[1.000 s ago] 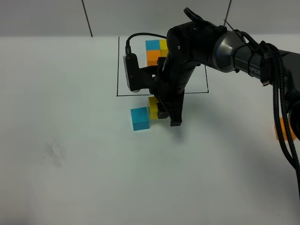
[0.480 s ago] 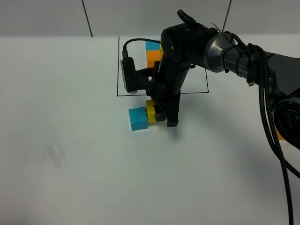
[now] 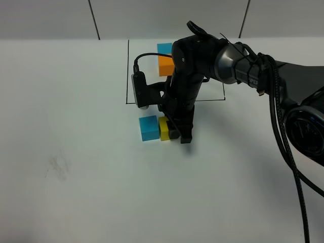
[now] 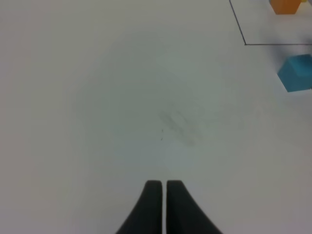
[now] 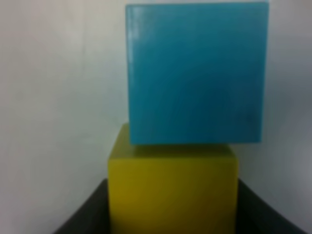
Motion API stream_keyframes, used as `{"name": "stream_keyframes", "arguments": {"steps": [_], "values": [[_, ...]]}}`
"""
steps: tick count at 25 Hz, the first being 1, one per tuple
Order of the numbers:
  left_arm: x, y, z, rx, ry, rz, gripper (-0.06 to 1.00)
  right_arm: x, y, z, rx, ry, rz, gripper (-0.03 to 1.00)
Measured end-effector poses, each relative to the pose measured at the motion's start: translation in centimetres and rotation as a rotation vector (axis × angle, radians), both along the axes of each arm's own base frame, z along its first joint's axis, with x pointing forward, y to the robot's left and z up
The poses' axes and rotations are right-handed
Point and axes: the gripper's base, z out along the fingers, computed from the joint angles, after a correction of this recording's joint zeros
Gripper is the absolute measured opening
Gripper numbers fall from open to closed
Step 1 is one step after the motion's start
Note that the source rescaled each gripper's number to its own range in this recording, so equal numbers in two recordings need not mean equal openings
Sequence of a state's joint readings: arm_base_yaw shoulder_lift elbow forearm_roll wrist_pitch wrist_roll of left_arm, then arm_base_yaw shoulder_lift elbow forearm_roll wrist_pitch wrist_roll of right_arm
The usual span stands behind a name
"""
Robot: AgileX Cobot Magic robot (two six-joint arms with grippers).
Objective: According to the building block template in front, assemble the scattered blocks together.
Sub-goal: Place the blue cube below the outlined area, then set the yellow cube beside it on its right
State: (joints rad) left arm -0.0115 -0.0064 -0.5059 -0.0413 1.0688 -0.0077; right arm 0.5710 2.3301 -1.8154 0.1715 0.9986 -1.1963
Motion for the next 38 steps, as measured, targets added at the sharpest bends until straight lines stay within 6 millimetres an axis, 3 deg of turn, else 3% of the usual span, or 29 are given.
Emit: {"name": "stream_keyframes", "arguments": {"steps": [38], "values": [[0.0, 0.0, 0.0, 0.000, -0.001, 0.000, 0.00, 0.2, 0.2, -1.3, -0.005, 0.012, -0.019, 0.54]]}}
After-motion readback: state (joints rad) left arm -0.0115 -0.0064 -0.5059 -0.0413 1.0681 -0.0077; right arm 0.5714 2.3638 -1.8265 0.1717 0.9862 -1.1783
